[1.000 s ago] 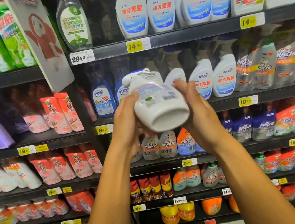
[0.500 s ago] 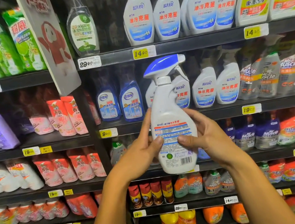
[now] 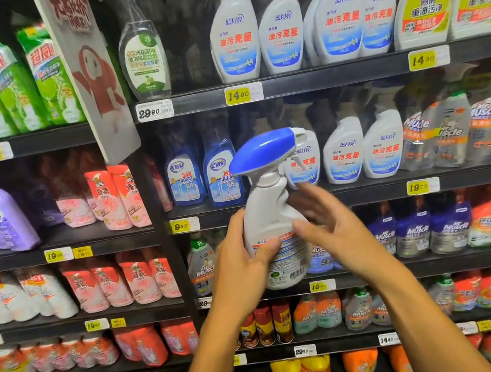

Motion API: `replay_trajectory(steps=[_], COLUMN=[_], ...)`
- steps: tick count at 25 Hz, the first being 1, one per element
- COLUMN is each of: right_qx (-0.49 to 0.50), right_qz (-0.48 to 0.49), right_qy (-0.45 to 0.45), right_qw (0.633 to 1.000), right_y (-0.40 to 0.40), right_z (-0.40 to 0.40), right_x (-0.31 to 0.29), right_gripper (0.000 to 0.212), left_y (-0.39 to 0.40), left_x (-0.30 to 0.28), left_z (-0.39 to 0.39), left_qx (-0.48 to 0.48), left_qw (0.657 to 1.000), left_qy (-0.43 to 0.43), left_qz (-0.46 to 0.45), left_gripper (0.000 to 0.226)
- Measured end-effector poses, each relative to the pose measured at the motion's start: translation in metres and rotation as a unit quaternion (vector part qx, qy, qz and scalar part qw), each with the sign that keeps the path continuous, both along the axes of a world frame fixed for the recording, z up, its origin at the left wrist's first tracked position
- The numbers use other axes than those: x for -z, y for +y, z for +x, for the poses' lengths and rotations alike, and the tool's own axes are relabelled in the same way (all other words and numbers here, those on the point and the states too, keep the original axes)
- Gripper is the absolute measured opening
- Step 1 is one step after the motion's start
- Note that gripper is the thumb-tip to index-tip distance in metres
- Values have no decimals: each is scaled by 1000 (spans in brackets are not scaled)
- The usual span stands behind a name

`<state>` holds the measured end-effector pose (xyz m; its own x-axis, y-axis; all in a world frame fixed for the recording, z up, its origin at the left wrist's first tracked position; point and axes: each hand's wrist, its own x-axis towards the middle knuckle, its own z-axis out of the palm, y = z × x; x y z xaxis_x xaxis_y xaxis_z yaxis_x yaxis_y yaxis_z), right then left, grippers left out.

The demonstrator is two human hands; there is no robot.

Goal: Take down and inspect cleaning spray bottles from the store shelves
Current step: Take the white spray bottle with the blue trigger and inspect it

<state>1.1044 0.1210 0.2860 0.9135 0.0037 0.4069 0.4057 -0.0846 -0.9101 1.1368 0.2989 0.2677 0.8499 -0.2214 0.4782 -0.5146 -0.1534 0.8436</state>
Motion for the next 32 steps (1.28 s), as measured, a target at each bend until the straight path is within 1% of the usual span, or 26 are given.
replay_trajectory(steps=[3, 5, 7, 8, 10, 12, 15, 18, 20, 23, 27, 30, 32], right_qx=[106, 130, 147, 160, 192, 200, 169, 95, 48, -14, -67, -72, -71], right_qz=[69, 33, -25, -55, -120, -128, -74, 17, 57, 95, 105, 137, 117], right_qy=[-108, -164, -173, -168, -157, -148, -147, -172, -178, -151, -107, -89, -95], right_qw=[986, 977, 974, 971, 961, 960, 972, 980, 981, 984, 986, 984, 986], right_y=[6, 10, 19, 25, 34, 38, 34, 26, 19, 9, -7, -18, -20], right_z=[-9, -17, -20, -19, -14, -9, -4, 1, 5, 8, 11, 14, 15], right_x=[-31, -53, -70, -75, -80, -78, -75, -77, -80, -78, -77, -73, -65], right_gripper=[71, 79, 91, 94, 89, 73, 50, 25, 16, 18, 27, 30, 35], left_y=[-11, -17, -23, -27, -32, -33, -33, -30, -28, -26, -19, -17, -19], left_x=[13, 19, 22, 22, 23, 24, 26, 30, 31, 31, 26, 23, 23], left_z=[-9, -10, -9, -9, -8, -7, -5, -4, -3, 2, 11, 13, 13], left_qx=[-108, -147, -166, -175, -188, -190, -189, -180, -168, -146, -114, -107, -117], left_qw=[994, 989, 985, 983, 980, 980, 980, 982, 984, 989, 993, 993, 990], left_qy=[-19, -21, -28, -36, -51, -52, -55, -62, -58, -35, -39, -58, -83], left_qz=[15, 22, 30, 34, 35, 24, 16, 10, 5, -7, 3, -9, -11], left_gripper=[52, 57, 56, 55, 54, 55, 54, 51, 51, 53, 52, 51, 53])
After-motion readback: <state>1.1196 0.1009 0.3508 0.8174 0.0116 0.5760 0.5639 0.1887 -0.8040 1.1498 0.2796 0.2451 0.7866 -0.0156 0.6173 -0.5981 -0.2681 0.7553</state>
